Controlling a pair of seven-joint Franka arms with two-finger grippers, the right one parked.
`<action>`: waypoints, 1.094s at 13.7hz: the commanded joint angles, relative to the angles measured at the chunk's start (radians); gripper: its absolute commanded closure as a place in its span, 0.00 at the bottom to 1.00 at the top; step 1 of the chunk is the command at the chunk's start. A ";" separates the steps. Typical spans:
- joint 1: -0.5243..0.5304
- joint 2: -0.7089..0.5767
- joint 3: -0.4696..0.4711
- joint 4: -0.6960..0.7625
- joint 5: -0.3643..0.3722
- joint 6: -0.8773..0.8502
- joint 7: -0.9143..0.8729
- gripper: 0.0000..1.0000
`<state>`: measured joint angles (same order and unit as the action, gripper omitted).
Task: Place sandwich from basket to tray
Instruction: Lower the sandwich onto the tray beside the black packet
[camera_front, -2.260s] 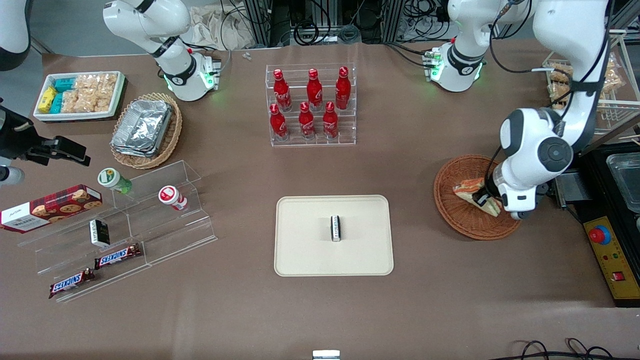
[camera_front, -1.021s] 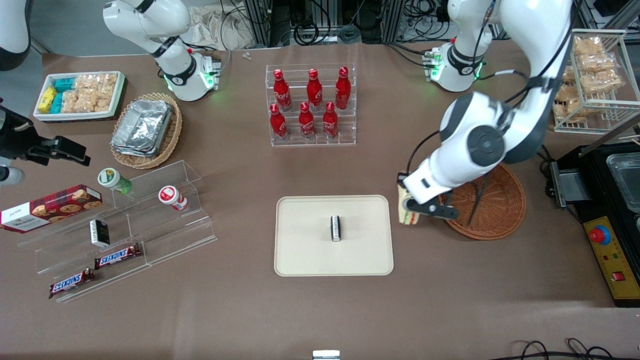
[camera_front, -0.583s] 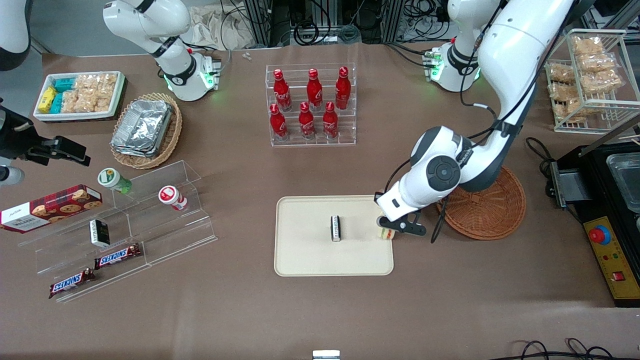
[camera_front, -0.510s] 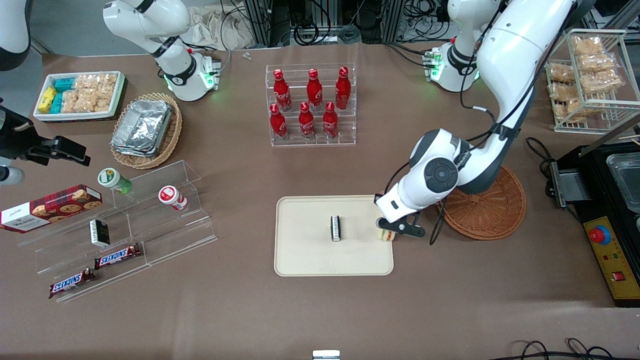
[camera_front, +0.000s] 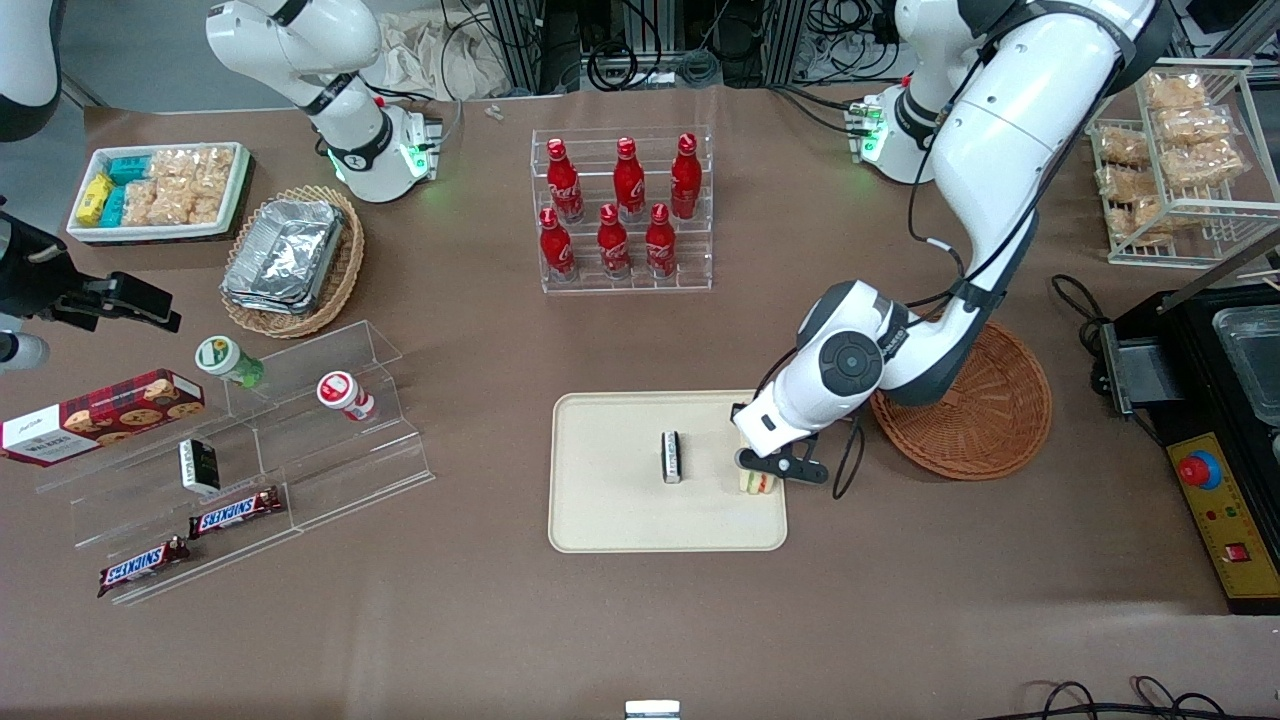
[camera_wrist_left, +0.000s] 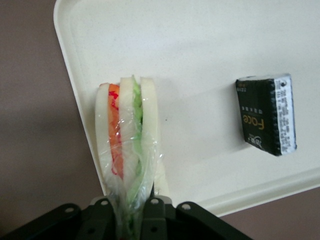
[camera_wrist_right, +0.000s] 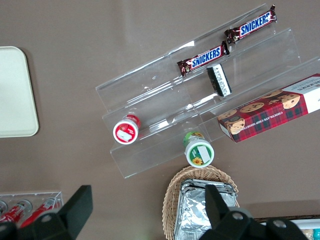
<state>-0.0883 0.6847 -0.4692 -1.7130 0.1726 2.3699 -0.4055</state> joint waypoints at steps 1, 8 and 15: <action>-0.020 0.076 -0.005 0.076 0.036 0.020 -0.061 0.00; -0.014 -0.025 -0.006 0.064 0.062 -0.059 -0.131 0.00; 0.028 -0.391 0.020 0.065 -0.164 -0.456 0.040 0.00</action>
<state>-0.0853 0.4312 -0.4725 -1.6144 0.0837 2.0199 -0.4477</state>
